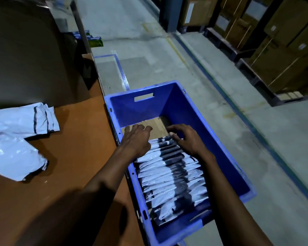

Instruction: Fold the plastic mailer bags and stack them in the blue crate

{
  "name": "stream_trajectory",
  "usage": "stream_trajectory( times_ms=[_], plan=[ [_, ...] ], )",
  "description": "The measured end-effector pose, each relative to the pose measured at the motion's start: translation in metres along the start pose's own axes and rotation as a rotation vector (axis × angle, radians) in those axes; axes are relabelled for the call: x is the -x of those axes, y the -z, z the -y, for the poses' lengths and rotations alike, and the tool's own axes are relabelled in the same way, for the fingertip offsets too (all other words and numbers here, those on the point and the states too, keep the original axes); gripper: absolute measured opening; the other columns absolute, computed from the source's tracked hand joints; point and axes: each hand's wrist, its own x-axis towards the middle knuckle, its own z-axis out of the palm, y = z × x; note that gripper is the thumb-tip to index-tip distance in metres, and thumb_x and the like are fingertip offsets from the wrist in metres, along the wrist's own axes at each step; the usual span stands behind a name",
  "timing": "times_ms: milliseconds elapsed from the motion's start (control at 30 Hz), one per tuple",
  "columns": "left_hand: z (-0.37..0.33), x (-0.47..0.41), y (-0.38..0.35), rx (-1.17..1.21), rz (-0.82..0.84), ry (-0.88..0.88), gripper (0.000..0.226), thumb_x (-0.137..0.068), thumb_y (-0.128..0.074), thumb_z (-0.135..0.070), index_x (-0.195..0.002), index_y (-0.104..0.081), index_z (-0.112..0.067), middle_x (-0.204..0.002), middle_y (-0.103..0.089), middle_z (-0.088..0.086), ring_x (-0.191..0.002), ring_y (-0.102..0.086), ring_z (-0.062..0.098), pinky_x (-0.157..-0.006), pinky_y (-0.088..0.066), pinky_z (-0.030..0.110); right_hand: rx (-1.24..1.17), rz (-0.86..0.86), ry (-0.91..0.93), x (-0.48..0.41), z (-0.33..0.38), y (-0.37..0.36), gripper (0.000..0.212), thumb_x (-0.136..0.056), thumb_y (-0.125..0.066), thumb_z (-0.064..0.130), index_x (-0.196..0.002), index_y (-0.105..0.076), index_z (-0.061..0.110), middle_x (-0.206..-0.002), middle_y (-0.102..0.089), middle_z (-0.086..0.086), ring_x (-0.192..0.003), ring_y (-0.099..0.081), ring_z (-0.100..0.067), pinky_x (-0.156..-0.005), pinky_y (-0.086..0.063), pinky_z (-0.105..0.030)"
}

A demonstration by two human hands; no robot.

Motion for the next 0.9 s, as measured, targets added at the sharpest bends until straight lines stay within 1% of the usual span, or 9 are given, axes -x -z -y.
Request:
stream_trajectory(
  times_ms=[100, 200, 300, 400, 533, 700, 767, 833, 900],
  plan=[
    [0.012, 0.025, 0.011, -0.003, -0.122, -0.04, 0.073, -0.089, -0.056, -0.013, -0.158, -0.035, -0.02, -0.156, -0.042, 0.009, -0.151, -0.026, 0.027, -0.124, -0.015, 0.052, -0.076, -0.134, 0.015, 0.026, 0.026, 0.008, 0.023, -0.1, -0.07, 0.021, -0.123, -0.075, 0.024, -0.119, -0.072, 0.002, -0.107, -0.06, -0.01, -0.087, -0.032, 0.002],
    [0.028, 0.058, 0.016, 0.036, -0.297, -0.061, 0.072, -0.083, -0.058, -0.01, -0.153, -0.044, -0.021, -0.149, -0.049, 0.004, -0.146, -0.034, 0.025, -0.119, -0.021, 0.049, -0.157, -0.236, 0.016, 0.052, 0.059, 0.005, 0.021, -0.101, -0.068, 0.026, -0.121, -0.076, 0.027, -0.119, -0.071, 0.009, -0.109, -0.059, -0.006, -0.092, -0.04, -0.009],
    [0.054, 0.097, 0.011, 0.097, -0.456, -0.042, 0.063, -0.075, -0.056, -0.017, -0.138, -0.061, -0.019, -0.131, -0.064, 0.006, -0.127, -0.053, 0.03, -0.103, -0.034, 0.048, -0.203, -0.279, 0.059, 0.073, 0.099, -0.009, 0.019, -0.102, -0.068, 0.027, -0.119, -0.076, 0.029, -0.12, -0.07, 0.013, -0.112, -0.059, -0.005, -0.095, -0.045, -0.021],
    [0.085, 0.138, 0.009, 0.212, -0.527, 0.009, 0.065, -0.071, -0.041, -0.022, -0.13, -0.066, -0.017, -0.12, -0.068, 0.01, -0.114, -0.058, 0.034, -0.095, -0.047, 0.05, -0.221, -0.282, 0.086, 0.087, 0.145, -0.026, 0.019, -0.103, -0.067, 0.026, -0.12, -0.076, 0.029, -0.121, -0.071, 0.012, -0.117, -0.058, -0.003, -0.096, -0.045, -0.019],
    [0.139, 0.198, 0.005, 0.301, -0.636, 0.065, 0.054, -0.079, -0.046, -0.016, -0.129, -0.067, -0.018, -0.117, -0.068, 0.009, -0.112, -0.058, 0.033, -0.089, -0.049, 0.047, -0.242, -0.287, 0.15, 0.099, 0.213, -0.063, 0.019, -0.103, -0.066, 0.023, -0.119, -0.076, 0.028, -0.119, -0.07, 0.012, -0.117, -0.06, -0.005, -0.096, -0.044, -0.02],
    [0.229, 0.25, -0.013, 0.468, -0.773, 0.146, 0.038, -0.088, -0.054, -0.015, -0.121, -0.073, -0.019, -0.116, -0.071, 0.004, -0.115, -0.057, 0.028, -0.094, -0.047, 0.043, -0.276, -0.195, 0.189, 0.094, 0.289, -0.132, 0.021, -0.105, -0.063, 0.031, -0.123, -0.074, 0.03, -0.125, -0.067, 0.013, -0.124, -0.056, -0.003, -0.103, -0.045, -0.024],
    [0.265, 0.255, -0.02, 0.462, -0.797, 0.131, 0.036, -0.089, -0.06, -0.003, -0.12, -0.073, -0.017, -0.12, -0.07, 0.006, -0.117, -0.057, 0.031, -0.096, -0.048, 0.043, -0.301, -0.159, 0.185, 0.085, 0.313, -0.162, 0.023, -0.105, -0.061, 0.035, -0.125, -0.072, 0.032, -0.126, -0.065, 0.014, -0.125, -0.055, -0.005, -0.102, -0.048, -0.029],
    [0.291, 0.253, -0.023, 0.447, -0.826, 0.138, 0.044, -0.085, -0.053, 0.003, -0.12, -0.073, -0.015, -0.124, -0.069, 0.009, -0.119, -0.056, 0.035, -0.099, -0.048, 0.048, -0.29, -0.14, 0.179, 0.074, 0.334, -0.192, 0.027, -0.103, -0.063, 0.037, -0.128, -0.07, 0.032, -0.127, -0.064, 0.012, -0.126, -0.055, -0.008, -0.102, -0.05, -0.036],
    [0.308, 0.249, -0.024, 0.423, -0.852, 0.133, 0.051, -0.081, -0.041, -0.012, -0.12, -0.074, -0.013, -0.127, -0.067, 0.012, -0.12, -0.054, 0.035, -0.103, -0.046, 0.048, -0.196, -0.112, 0.197, 0.063, 0.349, -0.22, 0.038, -0.095, -0.07, 0.035, -0.133, -0.067, 0.033, -0.131, -0.061, 0.009, -0.127, -0.053, -0.012, -0.102, -0.049, -0.039]
  ],
)
